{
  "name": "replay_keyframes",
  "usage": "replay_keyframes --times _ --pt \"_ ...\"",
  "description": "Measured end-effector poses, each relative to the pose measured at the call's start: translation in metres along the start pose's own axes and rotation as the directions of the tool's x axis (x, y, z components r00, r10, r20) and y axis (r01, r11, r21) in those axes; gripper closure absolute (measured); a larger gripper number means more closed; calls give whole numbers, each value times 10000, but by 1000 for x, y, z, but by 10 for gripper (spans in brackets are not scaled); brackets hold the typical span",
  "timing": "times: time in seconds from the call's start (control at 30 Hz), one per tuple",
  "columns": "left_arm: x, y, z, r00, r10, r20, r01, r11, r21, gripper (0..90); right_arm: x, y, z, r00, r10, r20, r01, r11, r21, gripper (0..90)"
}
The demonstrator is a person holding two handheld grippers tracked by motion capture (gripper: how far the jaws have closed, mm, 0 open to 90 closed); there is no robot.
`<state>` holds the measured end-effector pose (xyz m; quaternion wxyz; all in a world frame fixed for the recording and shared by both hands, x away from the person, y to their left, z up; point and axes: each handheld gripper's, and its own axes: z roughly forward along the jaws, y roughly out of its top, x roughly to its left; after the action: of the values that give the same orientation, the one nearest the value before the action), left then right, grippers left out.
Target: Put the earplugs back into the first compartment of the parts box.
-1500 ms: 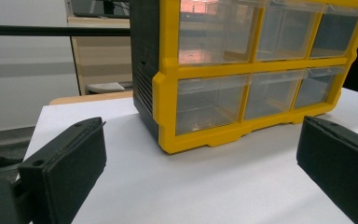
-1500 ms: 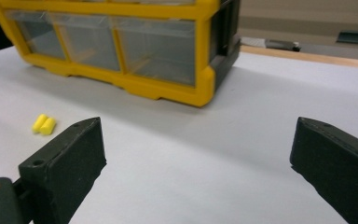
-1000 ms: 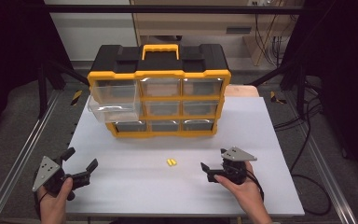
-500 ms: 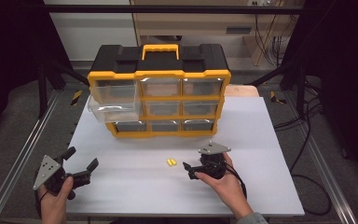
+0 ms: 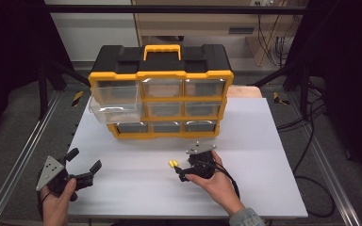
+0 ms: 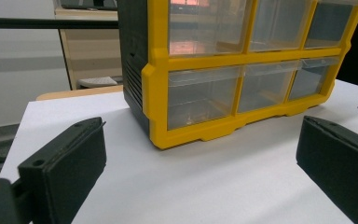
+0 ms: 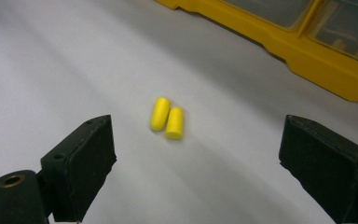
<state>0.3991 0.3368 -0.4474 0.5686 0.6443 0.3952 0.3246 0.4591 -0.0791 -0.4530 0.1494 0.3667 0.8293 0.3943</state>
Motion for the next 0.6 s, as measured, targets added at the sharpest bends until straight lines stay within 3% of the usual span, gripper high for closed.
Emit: replay_keyframes --times 0.37,0.6 --pt "-1 0 2 10000 48 69 -49 10000 63 14 5 2 10 9991 -171 -386 196 9977 655 115" --pt "-2 0 2 9999 69 89 -70 9999 77 14 5 3 15 9991 -128 -413 165 9956 918 188"
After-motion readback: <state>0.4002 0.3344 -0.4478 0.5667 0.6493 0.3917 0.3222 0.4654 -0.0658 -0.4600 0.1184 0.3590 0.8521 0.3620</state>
